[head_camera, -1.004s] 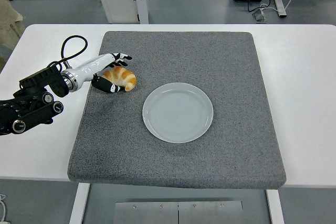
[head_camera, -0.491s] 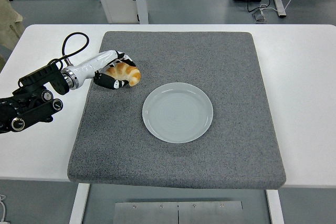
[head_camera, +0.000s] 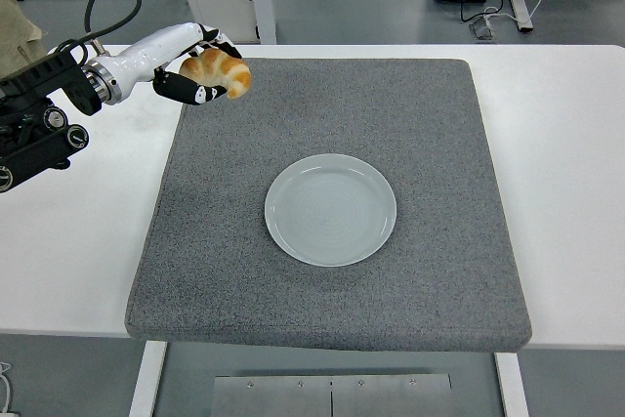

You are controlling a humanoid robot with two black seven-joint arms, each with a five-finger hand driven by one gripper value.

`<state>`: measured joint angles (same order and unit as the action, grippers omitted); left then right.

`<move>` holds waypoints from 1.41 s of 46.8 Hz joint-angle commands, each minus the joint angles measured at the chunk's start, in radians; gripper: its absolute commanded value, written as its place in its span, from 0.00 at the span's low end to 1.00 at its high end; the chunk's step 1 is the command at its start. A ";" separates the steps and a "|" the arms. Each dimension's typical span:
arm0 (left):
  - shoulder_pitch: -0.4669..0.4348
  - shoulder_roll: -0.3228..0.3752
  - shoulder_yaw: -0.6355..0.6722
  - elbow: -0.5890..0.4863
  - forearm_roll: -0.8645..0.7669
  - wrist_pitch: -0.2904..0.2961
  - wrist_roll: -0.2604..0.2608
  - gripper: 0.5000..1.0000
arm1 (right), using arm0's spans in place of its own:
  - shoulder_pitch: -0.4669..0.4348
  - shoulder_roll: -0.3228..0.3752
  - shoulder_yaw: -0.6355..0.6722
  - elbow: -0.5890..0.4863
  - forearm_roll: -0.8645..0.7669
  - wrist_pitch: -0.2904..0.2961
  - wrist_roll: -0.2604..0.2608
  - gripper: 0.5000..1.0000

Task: Place the bread on the plate

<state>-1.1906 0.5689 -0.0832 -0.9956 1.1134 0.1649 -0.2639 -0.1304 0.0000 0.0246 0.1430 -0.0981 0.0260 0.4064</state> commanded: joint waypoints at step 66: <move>-0.317 -0.248 0.108 0.000 0.008 -0.021 -0.015 0.00 | 0.000 0.000 0.000 0.000 0.000 0.000 0.002 1.00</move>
<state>-1.5067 0.3419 0.0246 -0.9954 1.1195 0.1426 -0.2793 -0.1303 0.0000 0.0245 0.1428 -0.0982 0.0260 0.4064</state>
